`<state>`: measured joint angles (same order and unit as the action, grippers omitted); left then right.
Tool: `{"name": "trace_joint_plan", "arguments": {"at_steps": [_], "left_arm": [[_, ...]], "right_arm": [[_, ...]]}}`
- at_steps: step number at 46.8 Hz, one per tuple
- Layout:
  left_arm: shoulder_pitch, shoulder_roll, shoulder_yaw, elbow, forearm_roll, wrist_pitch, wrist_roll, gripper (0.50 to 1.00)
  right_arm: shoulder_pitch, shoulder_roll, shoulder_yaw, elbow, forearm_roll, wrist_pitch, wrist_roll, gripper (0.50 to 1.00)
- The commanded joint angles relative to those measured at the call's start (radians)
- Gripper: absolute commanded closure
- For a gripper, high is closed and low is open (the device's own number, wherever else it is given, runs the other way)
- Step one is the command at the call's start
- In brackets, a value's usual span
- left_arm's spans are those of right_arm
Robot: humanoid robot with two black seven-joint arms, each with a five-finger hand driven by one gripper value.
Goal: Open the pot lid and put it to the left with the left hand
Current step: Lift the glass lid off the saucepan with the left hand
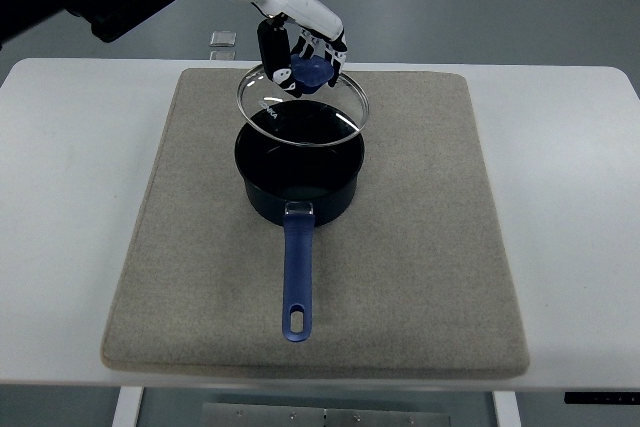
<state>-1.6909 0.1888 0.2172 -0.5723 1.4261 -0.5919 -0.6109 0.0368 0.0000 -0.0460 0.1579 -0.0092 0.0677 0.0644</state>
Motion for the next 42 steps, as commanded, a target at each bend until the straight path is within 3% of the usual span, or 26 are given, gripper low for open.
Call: {"name": "trace_joint_plan", "arguments": {"at_steps": [1, 8, 21, 42], "left_arm": [[0.000, 0.000, -0.001, 0.002, -0.003, 0.000, 0.000, 1.000], [-0.001, 0.000, -0.002, 0.028, -0.035, 0.000, 0.000, 1.000], [0.011, 0.000, 0.005, 0.203, -0.157, 0.000, 0.000, 1.000], [0.030, 0.086, 0.050, 0.207, -0.158, 0.000, 0.000, 1.000]], "right_arm": [[0.000, 0.000, 0.000, 0.000, 0.000, 0.001, 0.000, 0.583], [0.000, 0.000, 0.000, 0.000, 0.000, 0.000, 0.000, 0.583], [0.000, 0.000, 0.000, 0.000, 0.000, 0.000, 0.000, 0.583], [0.000, 0.000, 0.000, 0.000, 0.000, 0.000, 0.000, 0.583]]}}
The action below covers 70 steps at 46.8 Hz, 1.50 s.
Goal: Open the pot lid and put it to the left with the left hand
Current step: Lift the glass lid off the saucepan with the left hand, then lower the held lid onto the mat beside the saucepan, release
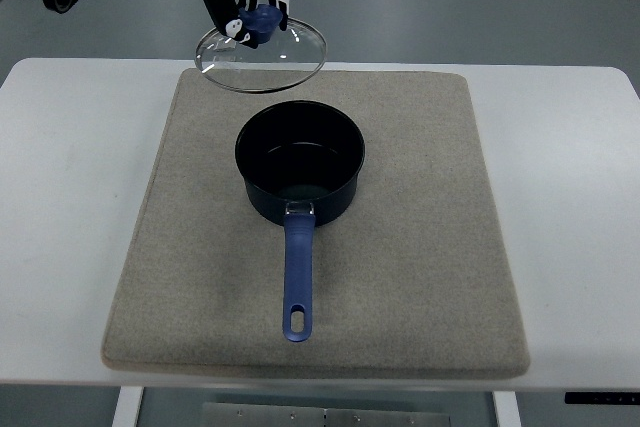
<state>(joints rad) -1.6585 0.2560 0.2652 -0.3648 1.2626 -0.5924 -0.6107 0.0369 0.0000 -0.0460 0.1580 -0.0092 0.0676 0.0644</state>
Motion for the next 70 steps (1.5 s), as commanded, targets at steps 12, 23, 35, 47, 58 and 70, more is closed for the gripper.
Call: {"name": "trace_joint_plan", "arguments": {"at_steps": [12, 23, 35, 47, 58, 70], "left_arm": [[0.000, 0.089, 0.048, -0.013, 0.009, 0.008, 0.000, 1.000], [0.049, 0.129, 0.129, -0.029, 0.009, 0.065, 0.000, 1.000], [0.098, 0.152, 0.184, -0.031, 0.009, 0.103, 0.000, 1.000], [0.175, 0.158, 0.180, -0.042, -0.005, 0.155, 0.000, 1.000], [0.224, 0.197, 0.170, -0.125, -0.012, 0.286, 0.000, 1.000], [0.266, 0.224, 0.169, -0.148, -0.075, 0.353, 0.000, 1.000]], "right_arm": [[0.000, 0.000, 0.000, 0.000, 0.000, 0.000, 0.000, 0.583], [0.000, 0.000, 0.000, 0.000, 0.000, 0.000, 0.000, 0.583], [0.000, 0.000, 0.000, 0.000, 0.000, 0.001, 0.000, 0.585], [0.000, 0.000, 0.000, 0.000, 0.000, 0.001, 0.000, 0.583], [0.000, 0.000, 0.000, 0.000, 0.000, 0.000, 0.000, 0.585], [0.000, 0.000, 0.000, 0.000, 0.000, 0.000, 0.000, 0.583]]}}
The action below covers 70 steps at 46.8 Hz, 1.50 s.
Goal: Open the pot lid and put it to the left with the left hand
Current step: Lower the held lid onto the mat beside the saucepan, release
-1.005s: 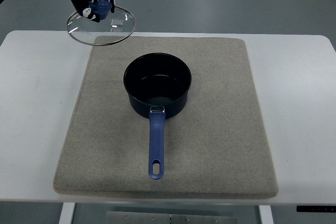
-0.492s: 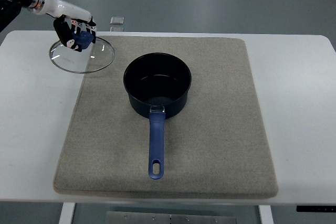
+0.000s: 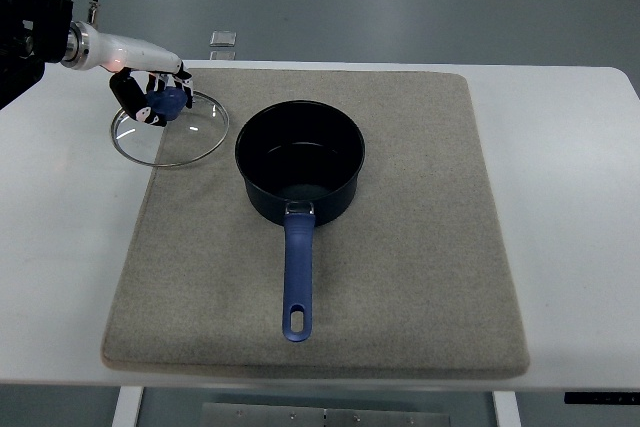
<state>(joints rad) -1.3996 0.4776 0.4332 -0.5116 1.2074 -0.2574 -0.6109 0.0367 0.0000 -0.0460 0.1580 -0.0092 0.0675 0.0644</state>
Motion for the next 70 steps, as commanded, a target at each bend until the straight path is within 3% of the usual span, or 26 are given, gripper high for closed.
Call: {"name": "trace_joint_plan", "arguments": {"at_steps": [1, 18, 70], "left_arm": [[0.007, 0.004, 0.001, -0.001, -0.026, 0.021, 0.000, 1.000], [0.027, 0.022, 0.001, -0.080, -0.063, 0.072, 0.000, 1.000], [0.031, -0.013, -0.001, -0.071, -0.130, 0.079, 0.000, 1.000]], "right_arm": [[0.000, 0.000, 0.000, 0.000, 0.000, 0.000, 0.000, 0.585], [0.000, 0.000, 0.000, 0.000, 0.000, 0.000, 0.000, 0.583], [0.000, 0.000, 0.000, 0.000, 0.000, 0.000, 0.000, 0.585]]}}
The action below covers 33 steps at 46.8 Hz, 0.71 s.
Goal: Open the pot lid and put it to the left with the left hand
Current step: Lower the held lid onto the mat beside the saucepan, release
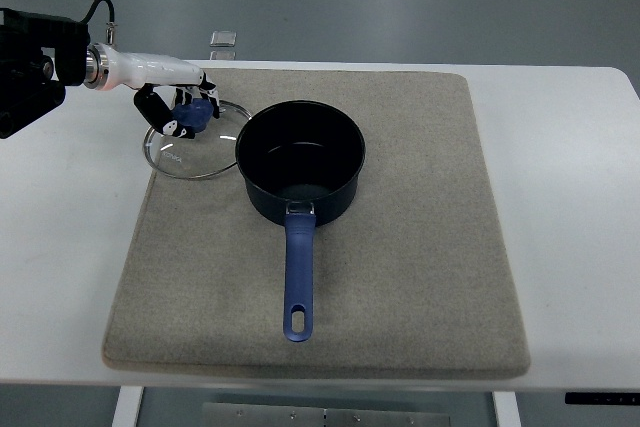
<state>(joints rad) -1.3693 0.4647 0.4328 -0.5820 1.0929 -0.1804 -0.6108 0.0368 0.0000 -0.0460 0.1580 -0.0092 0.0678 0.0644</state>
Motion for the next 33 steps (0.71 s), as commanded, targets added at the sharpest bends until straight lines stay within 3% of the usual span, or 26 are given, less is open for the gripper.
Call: {"name": "trace_joint_plan", "arguments": {"at_steps": [1, 3, 6, 9, 21, 30, 33], "left_arm": [[0.004, 0.000, 0.001, -0.001, -0.022, 0.005, 0.000, 0.997], [0.015, -0.001, 0.003, -0.001, -0.025, 0.022, 0.000, 0.956], [0.024, -0.001, 0.004, -0.001, -0.022, 0.053, 0.000, 0.943], [0.036, -0.001, 0.004, -0.002, -0.021, 0.081, 0.000, 0.877], [0.049, -0.001, 0.006, -0.004, -0.013, 0.105, 0.000, 0.834], [0.050, -0.001, 0.001, -0.004, -0.030, 0.110, 0.000, 0.662], [0.050, -0.001, 0.001, -0.004, -0.030, 0.116, 0.000, 0.643]], "right_arm": [[0.000, 0.000, 0.000, 0.000, 0.000, 0.000, 0.000, 0.583], [0.000, 0.000, 0.000, 0.000, 0.000, 0.000, 0.000, 0.583], [0.000, 0.000, 0.000, 0.000, 0.000, 0.000, 0.000, 0.583], [0.000, 0.000, 0.000, 0.000, 0.000, 0.000, 0.000, 0.583], [0.000, 0.000, 0.000, 0.000, 0.000, 0.001, 0.000, 0.585], [0.000, 0.000, 0.000, 0.000, 0.000, 0.000, 0.000, 0.585], [0.000, 0.000, 0.000, 0.000, 0.000, 0.000, 0.000, 0.583]]}}
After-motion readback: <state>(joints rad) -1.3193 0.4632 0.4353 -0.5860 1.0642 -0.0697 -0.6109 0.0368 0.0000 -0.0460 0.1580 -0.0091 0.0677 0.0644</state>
